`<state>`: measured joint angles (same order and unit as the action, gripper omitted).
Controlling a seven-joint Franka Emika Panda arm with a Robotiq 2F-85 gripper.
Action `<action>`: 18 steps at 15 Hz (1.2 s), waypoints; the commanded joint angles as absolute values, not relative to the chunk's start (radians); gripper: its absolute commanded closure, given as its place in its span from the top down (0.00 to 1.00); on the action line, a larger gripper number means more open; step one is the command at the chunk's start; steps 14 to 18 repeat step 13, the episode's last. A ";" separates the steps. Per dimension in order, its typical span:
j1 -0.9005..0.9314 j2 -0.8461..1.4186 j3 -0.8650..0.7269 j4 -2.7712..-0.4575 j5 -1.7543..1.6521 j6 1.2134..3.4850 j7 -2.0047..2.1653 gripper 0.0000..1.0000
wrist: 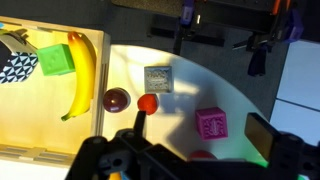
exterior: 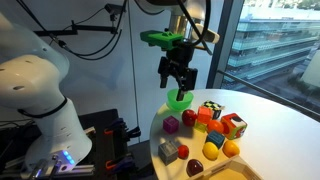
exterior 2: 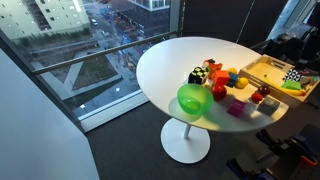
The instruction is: Put the banana in the wooden crate
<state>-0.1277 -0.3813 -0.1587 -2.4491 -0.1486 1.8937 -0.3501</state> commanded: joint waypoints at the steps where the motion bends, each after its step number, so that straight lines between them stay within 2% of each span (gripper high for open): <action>1: -0.121 -0.457 -0.158 -2.438 -0.142 1.856 -0.312 1.00; 8: -0.125 -0.537 -0.148 -2.447 -0.139 1.882 -0.216 1.00; 18: -0.121 -0.519 -0.160 -2.452 -0.151 1.883 -0.239 1.00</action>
